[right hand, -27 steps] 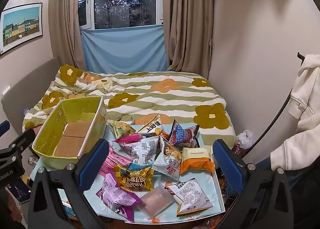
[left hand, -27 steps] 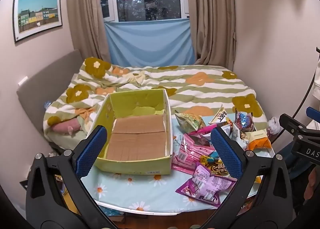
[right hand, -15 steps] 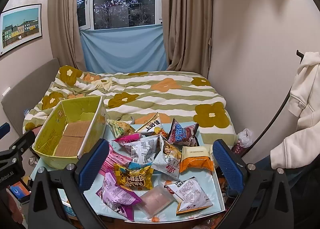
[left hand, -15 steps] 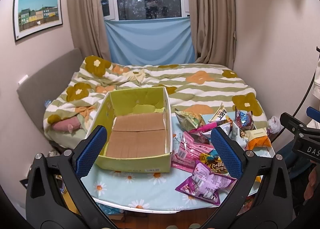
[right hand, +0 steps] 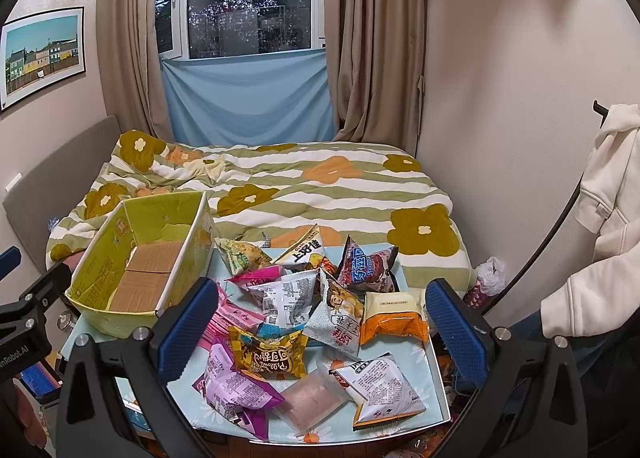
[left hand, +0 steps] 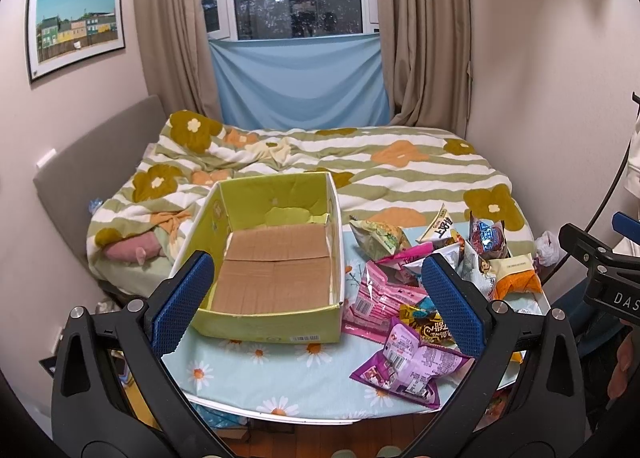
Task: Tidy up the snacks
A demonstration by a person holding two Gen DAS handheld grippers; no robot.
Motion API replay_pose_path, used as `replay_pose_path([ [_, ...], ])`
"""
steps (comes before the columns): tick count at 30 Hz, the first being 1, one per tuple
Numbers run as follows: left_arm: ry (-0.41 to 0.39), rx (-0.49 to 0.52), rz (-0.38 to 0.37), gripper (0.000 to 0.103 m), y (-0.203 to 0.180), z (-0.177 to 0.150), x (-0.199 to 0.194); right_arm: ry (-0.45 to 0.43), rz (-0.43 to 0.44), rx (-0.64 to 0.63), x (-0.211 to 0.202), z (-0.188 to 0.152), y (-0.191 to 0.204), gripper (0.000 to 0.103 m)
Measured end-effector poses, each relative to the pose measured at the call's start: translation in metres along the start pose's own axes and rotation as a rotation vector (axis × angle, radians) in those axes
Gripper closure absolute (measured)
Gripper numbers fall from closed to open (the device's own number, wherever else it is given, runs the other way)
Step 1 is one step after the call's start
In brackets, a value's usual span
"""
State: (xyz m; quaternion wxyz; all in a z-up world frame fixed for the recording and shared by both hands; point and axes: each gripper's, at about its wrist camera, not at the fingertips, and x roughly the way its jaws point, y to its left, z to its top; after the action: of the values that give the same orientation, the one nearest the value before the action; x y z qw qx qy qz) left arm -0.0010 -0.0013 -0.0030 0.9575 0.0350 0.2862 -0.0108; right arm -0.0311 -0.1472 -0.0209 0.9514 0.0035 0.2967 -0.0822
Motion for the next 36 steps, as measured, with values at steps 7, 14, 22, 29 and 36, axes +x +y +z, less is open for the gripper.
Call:
replay_pose_path([
  [7,0.007,-0.002,-0.005,0.000,0.001,-0.005,-0.002,0.002,0.000,0.000,0.001,0.000,0.001,0.000],
  [14,0.008,-0.004,-0.006,0.000,0.000,-0.006,-0.001,0.003,0.000,0.000,0.001,0.000,0.000,0.000],
  [22,0.012,-0.005,-0.006,0.000,0.001,-0.006,-0.001,0.002,0.000,-0.001,0.001,0.001,-0.001,0.000],
  [29,0.098,-0.017,-0.068,0.000,0.002,0.002,0.012,0.012,-0.017,0.012,-0.002,-0.003,-0.001,0.000],
  [36,0.210,-0.045,-0.176,0.000,-0.011,-0.024,0.050,0.075,-0.082,0.045,0.006,-0.024,-0.023,0.000],
])
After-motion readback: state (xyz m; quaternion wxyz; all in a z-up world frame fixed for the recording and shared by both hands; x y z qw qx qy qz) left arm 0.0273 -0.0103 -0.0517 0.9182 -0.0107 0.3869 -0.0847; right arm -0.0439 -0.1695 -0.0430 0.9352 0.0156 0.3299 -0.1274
